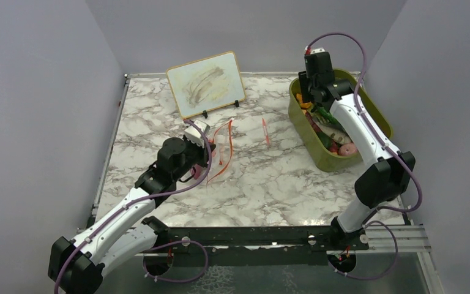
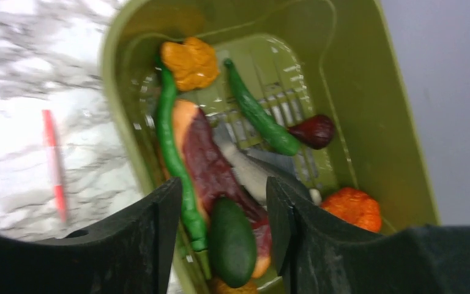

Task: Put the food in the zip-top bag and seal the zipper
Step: Pick up the fake vegetable from the bin.

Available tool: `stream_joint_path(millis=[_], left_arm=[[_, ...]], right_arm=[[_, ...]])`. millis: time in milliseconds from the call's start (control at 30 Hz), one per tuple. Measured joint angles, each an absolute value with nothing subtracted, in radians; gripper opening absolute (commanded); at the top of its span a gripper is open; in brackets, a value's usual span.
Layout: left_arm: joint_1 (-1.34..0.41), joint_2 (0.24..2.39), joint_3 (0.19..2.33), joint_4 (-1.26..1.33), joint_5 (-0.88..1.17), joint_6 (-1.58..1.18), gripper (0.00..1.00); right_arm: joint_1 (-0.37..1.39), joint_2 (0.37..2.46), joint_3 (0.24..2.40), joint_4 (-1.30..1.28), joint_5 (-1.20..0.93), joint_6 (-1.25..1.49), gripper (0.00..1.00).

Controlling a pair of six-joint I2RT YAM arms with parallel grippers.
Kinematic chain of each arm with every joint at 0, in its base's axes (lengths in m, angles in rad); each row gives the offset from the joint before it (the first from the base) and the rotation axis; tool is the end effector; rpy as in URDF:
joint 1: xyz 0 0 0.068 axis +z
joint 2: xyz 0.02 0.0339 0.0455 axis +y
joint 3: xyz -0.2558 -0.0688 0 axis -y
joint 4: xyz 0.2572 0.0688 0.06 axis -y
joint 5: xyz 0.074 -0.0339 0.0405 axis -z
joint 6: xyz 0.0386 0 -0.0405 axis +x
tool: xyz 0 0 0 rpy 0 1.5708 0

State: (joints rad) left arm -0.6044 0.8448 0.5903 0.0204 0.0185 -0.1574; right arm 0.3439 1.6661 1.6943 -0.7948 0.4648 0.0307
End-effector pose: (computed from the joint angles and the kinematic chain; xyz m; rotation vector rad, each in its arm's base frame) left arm 0.1837 -0.1277 0.2720 0.4210 1.7914 -0.5559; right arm 0.3616 0.1111 0.3601 -0.1273 2.2589 -0.3452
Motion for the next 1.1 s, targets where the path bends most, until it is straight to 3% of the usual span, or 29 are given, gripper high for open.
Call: stream_joint_path(millis=[633, 1100], left_arm=[[-0.604, 0.817, 0.579, 0.021, 0.018, -0.143, 0.0], [-0.604, 0.81, 0.578, 0.021, 0.018, -0.139, 0.0]], right_arm=[[0.109, 1.91, 1.652, -0.778, 0.425, -0.087, 0.49], [0.072, 2.038, 1.639, -0.741, 0.4, -0.111, 0.58]])
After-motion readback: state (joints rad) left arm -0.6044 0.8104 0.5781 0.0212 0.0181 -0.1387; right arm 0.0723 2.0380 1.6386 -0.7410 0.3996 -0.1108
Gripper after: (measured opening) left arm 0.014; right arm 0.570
